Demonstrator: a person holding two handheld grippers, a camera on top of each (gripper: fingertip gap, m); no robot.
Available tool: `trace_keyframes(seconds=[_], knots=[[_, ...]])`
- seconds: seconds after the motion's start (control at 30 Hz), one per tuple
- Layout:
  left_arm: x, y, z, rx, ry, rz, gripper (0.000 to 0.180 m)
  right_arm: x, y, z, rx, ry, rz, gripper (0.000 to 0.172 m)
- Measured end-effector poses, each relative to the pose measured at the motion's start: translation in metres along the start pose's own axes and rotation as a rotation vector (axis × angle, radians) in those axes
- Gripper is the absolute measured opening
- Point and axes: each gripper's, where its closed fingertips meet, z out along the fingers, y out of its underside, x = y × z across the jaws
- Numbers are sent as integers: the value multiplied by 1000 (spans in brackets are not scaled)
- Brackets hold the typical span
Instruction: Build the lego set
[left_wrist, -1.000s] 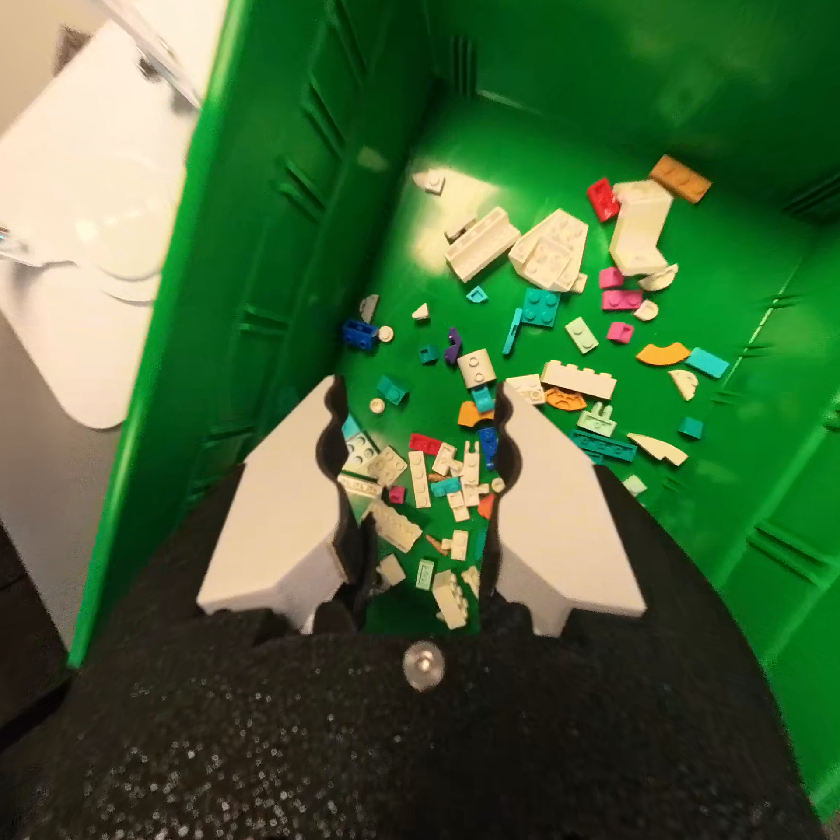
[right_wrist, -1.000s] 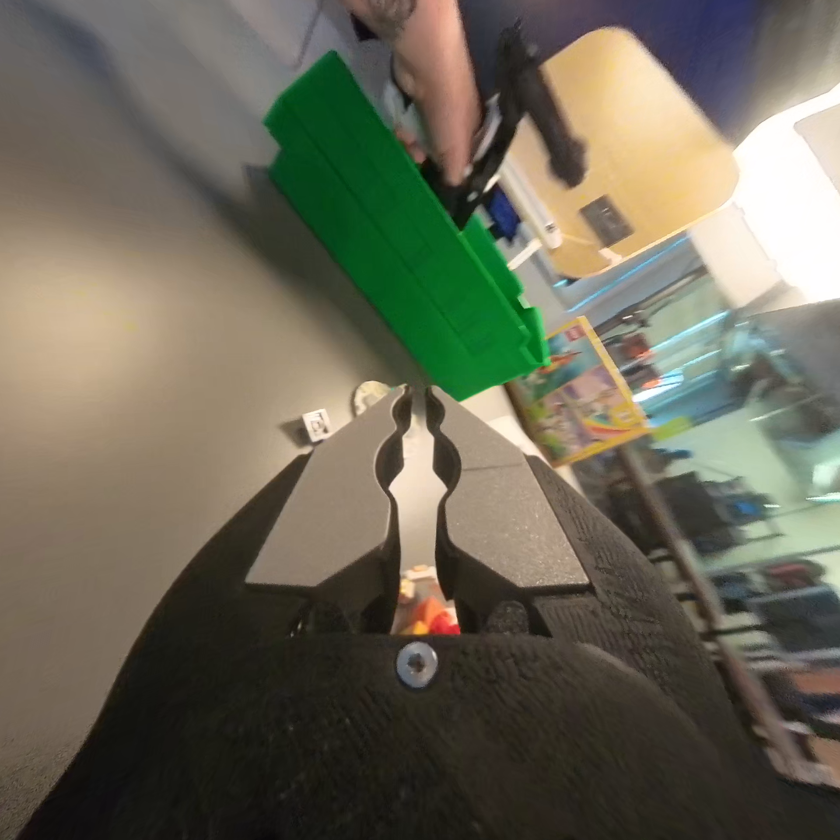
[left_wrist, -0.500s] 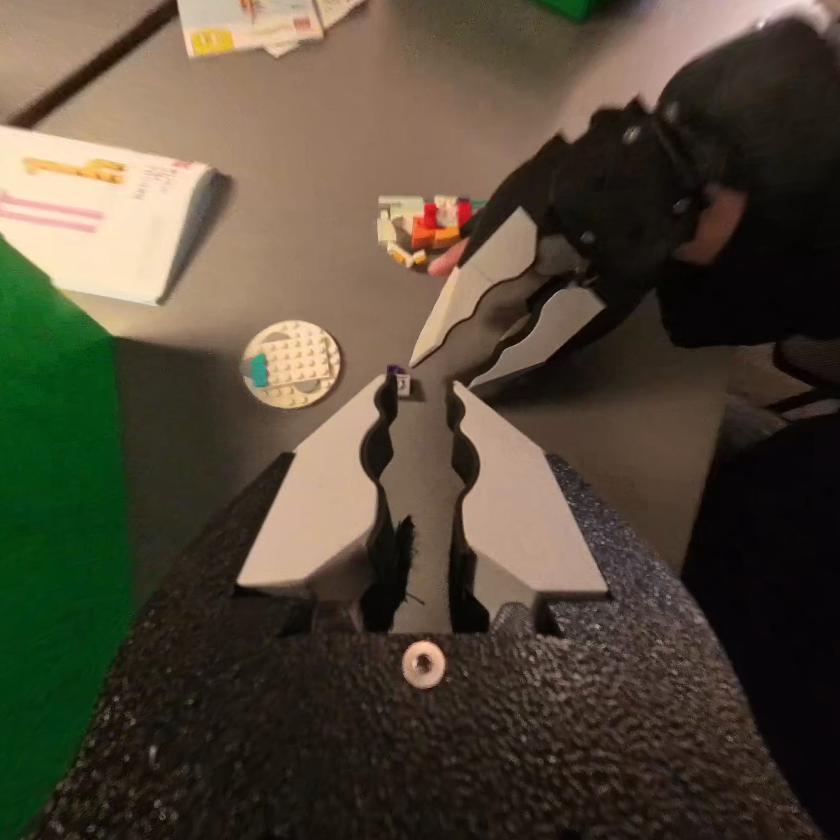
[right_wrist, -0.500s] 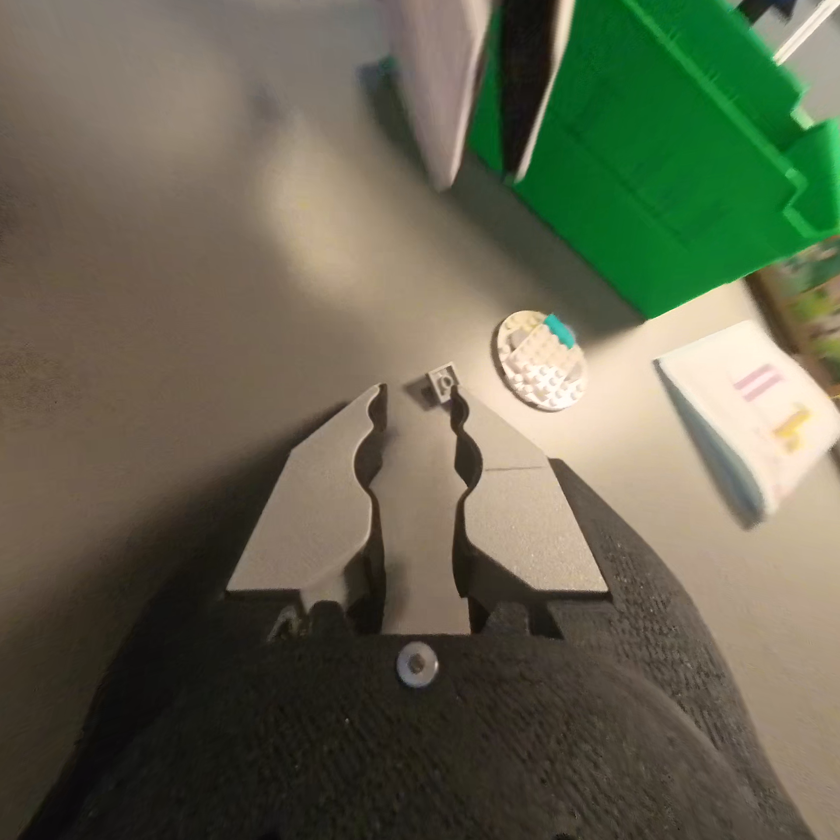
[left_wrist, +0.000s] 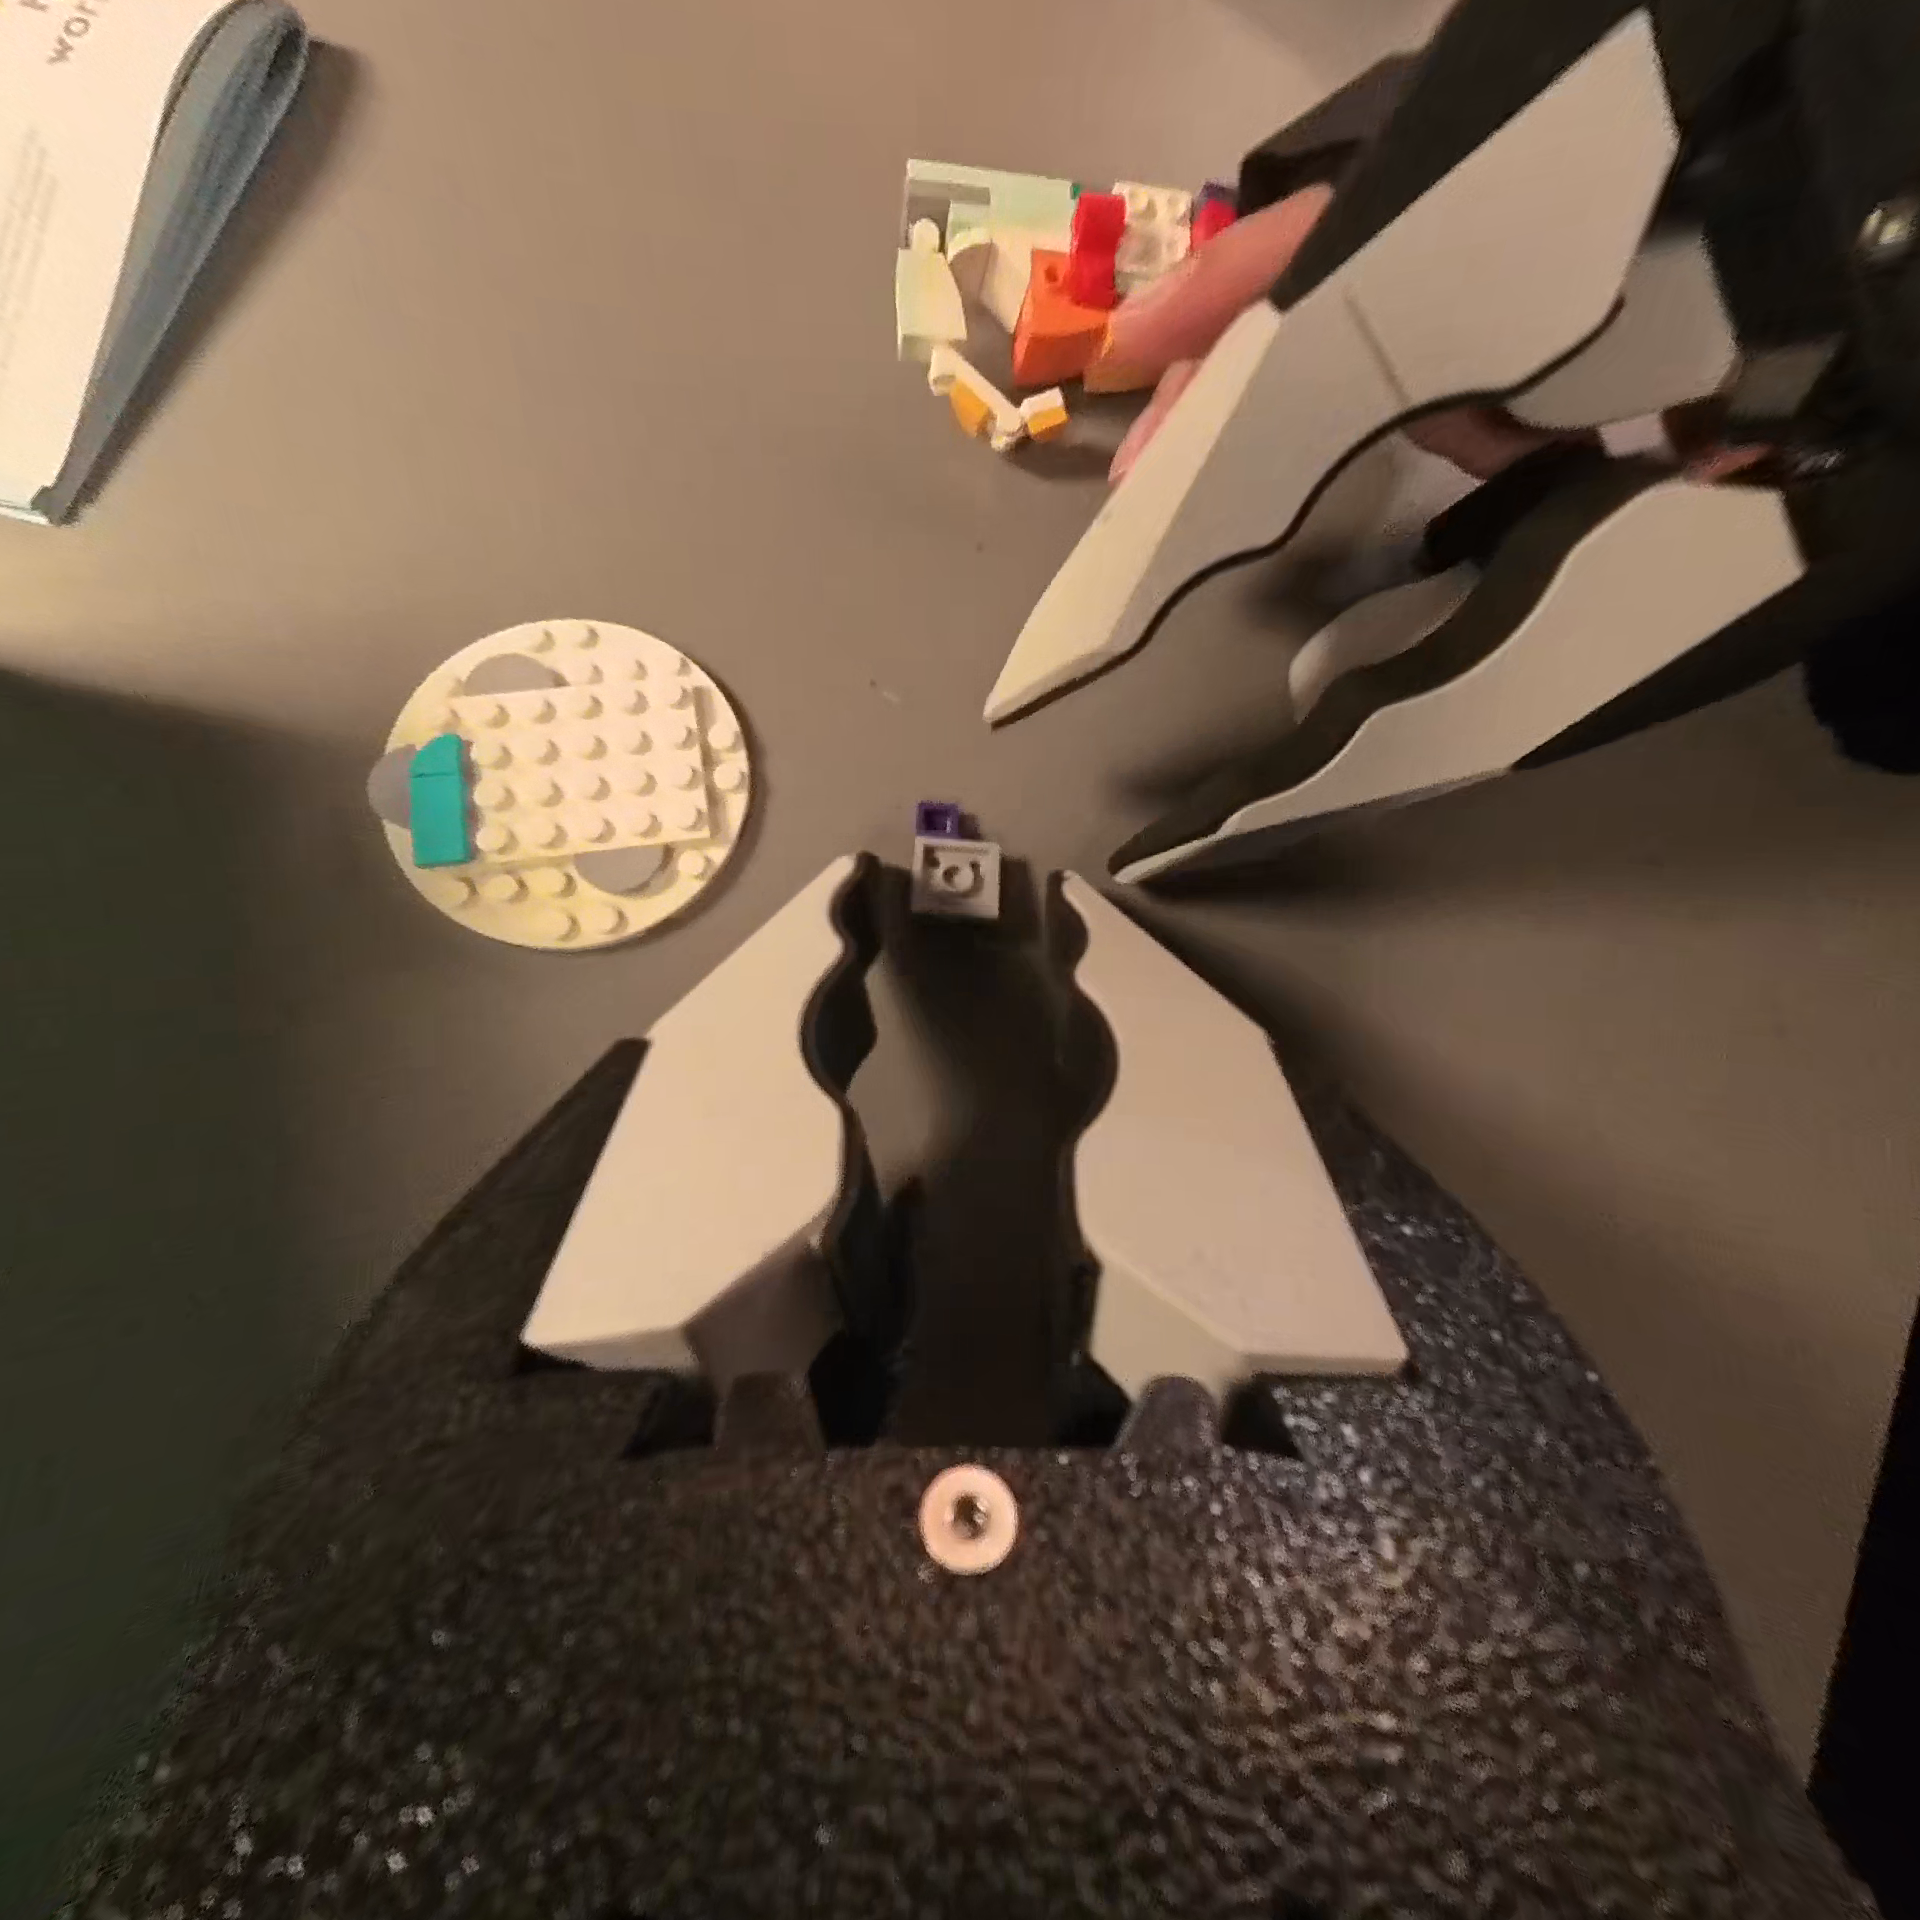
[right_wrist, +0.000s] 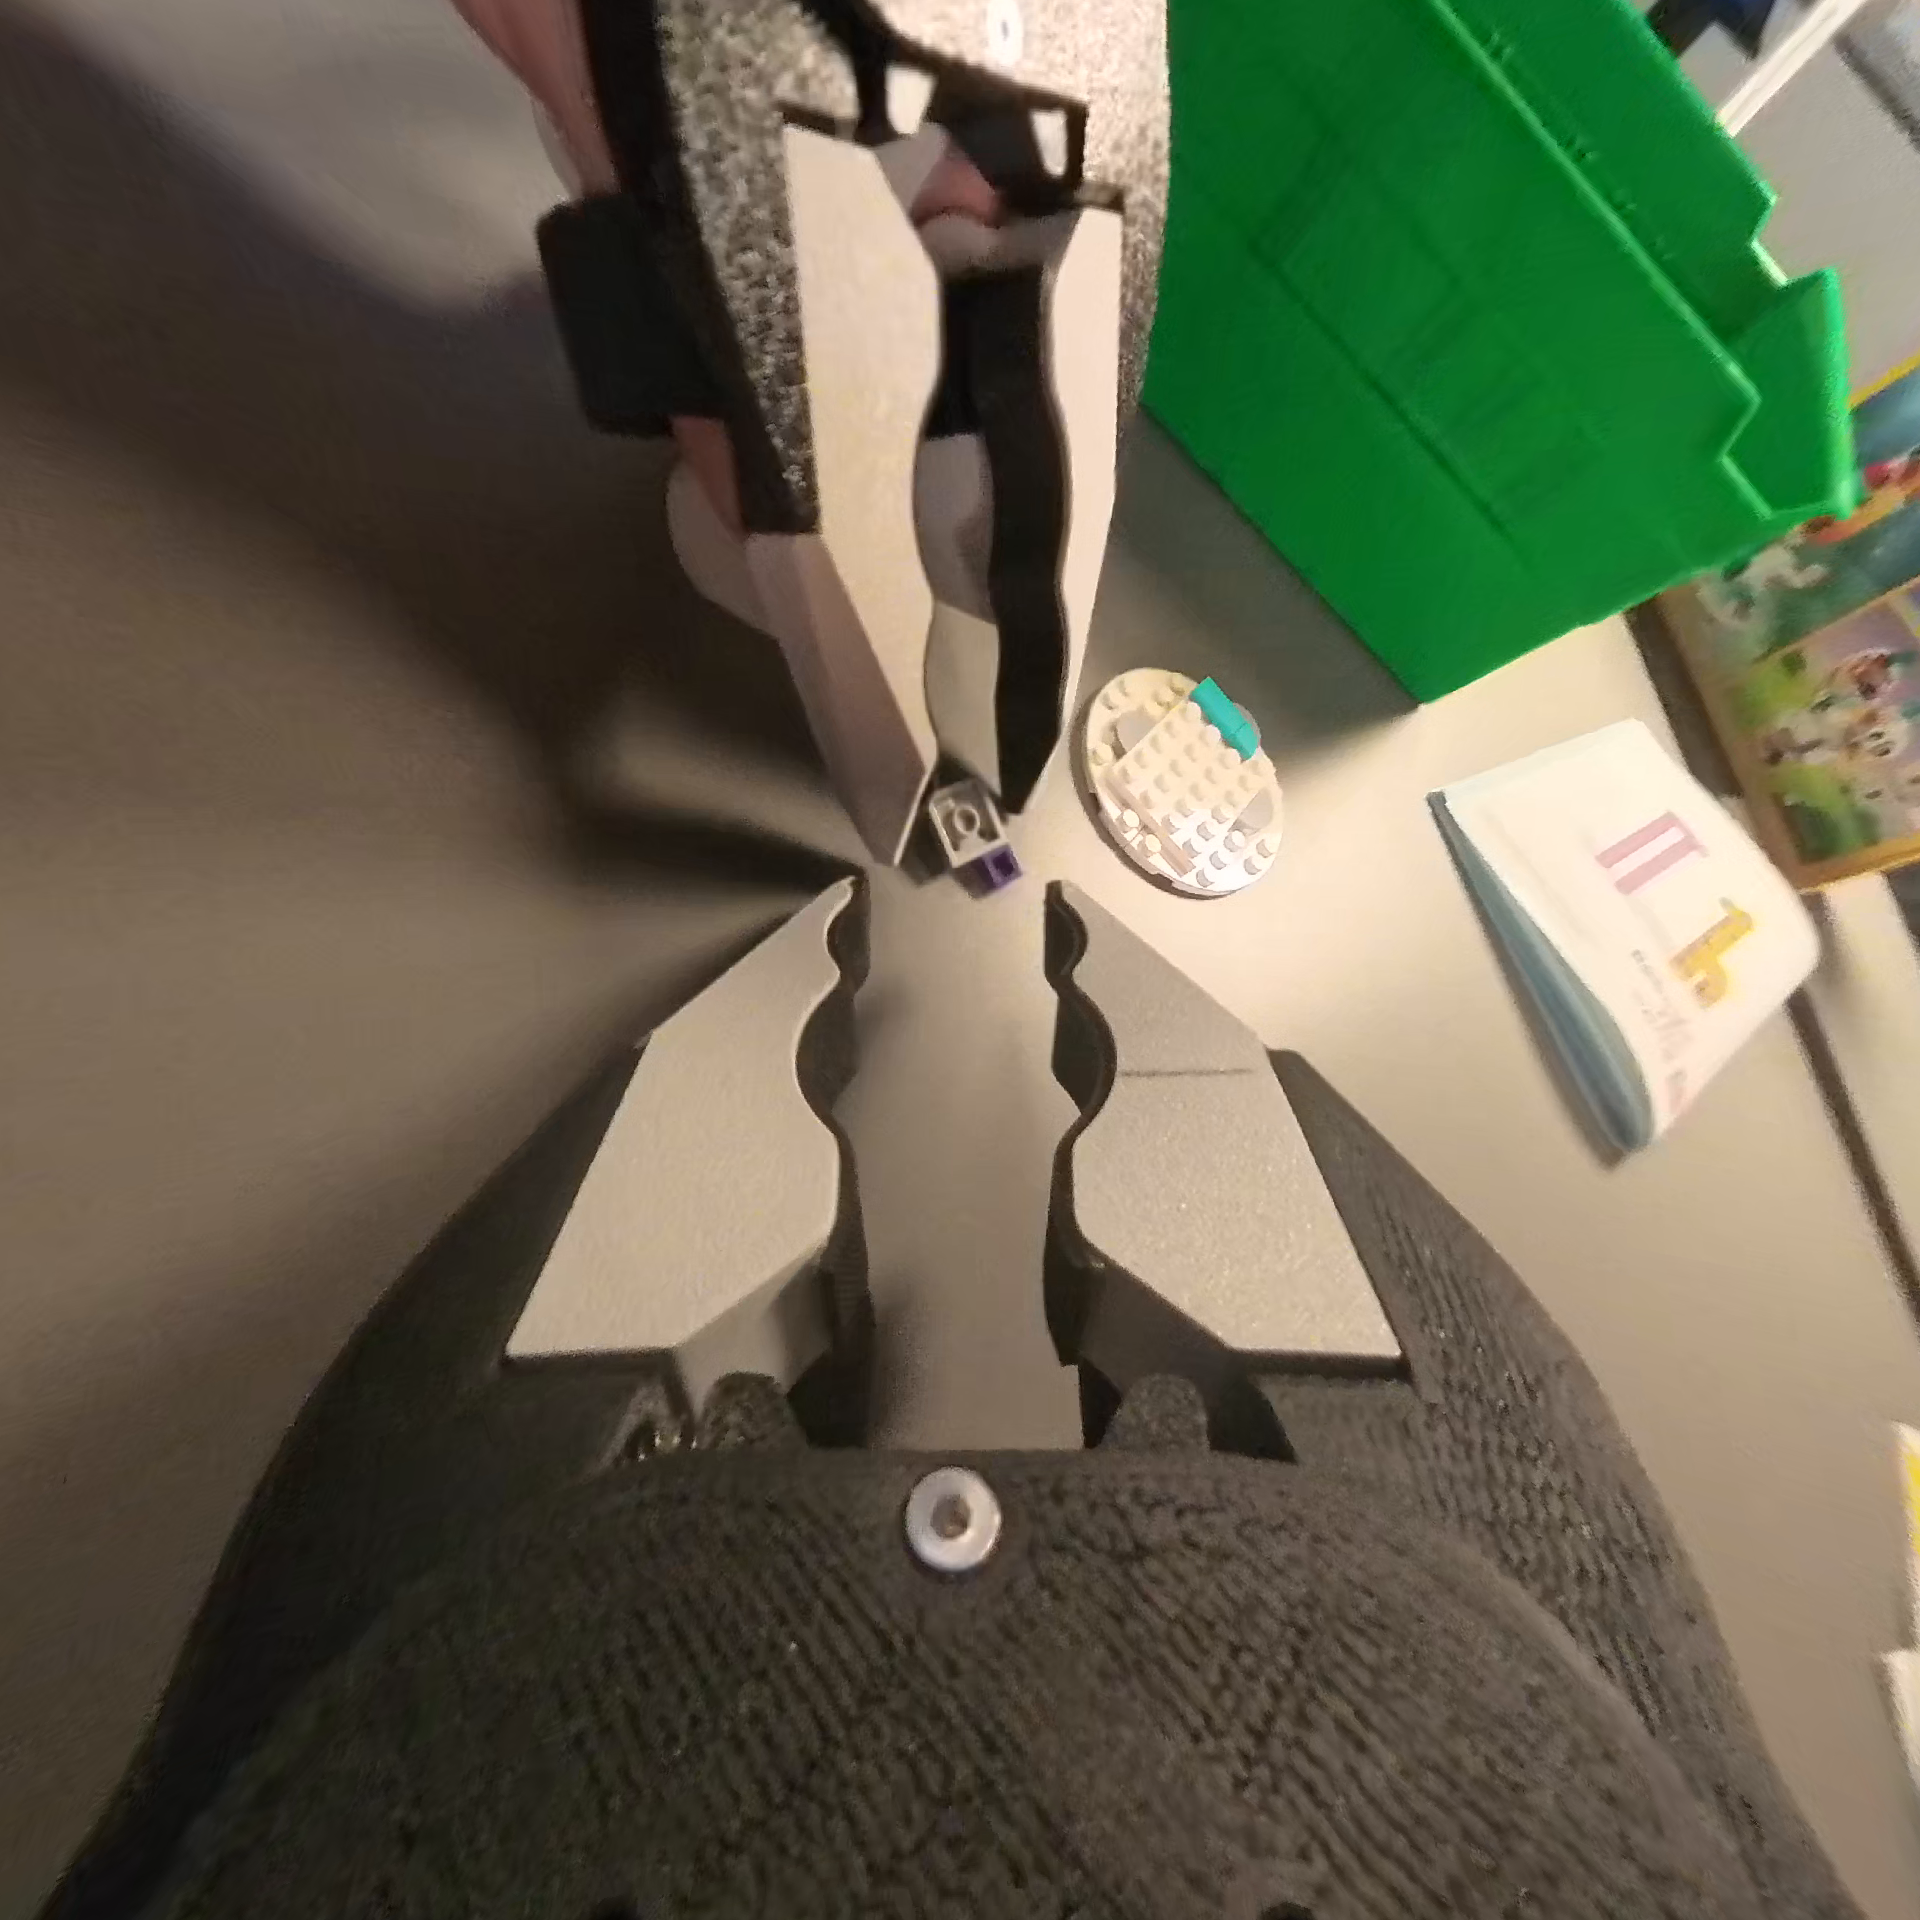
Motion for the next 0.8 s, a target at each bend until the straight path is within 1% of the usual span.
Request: trace_keyframes(seconds=[0.03,0.07,0.17,0.2,0.27,0.33,0.47,0.57,0.6,0.67,0.73,0.77,0.8], knots=[[0,0,1,3,6,-2,17,1,1,1,-11,17,-36,32],[0,0,1,7,4,1,14,1,2,1,-19,34,-74,31],[-2,-3,0,27,-8,-8,13,7,4,2,-39,114,-215,30],[1,-8,-2,61,18,-37,13,11,4,1,-46,154,-274,29],[12,-20,-9,135,125,-136,13,20,-1,-1,-47,253,-395,26],[21,-29,-16,191,219,-205,13,23,-8,-5,-29,316,-481,24],[32,-37,-27,242,323,-253,13,24,-19,-10,-6,384,-599,5],[31,-40,-29,265,304,-224,13,23,-19,-9,-20,373,-599,2],[32,-41,-31,282,284,-181,16,25,-18,-9,-28,375,-593,2],[31,-43,-32,307,184,-26,39,28,-16,-10,-49,380,-585,2],[29,-45,-34,331,1,249,43,29,-14,-10,-55,378,-573,1],[26,-46,-36,337,-112,392,43,29,-14,-11,-57,376,-568,1],[26,-47,-38,328,-207,532,38,29,-14,-11,-58,374,-565,1]])
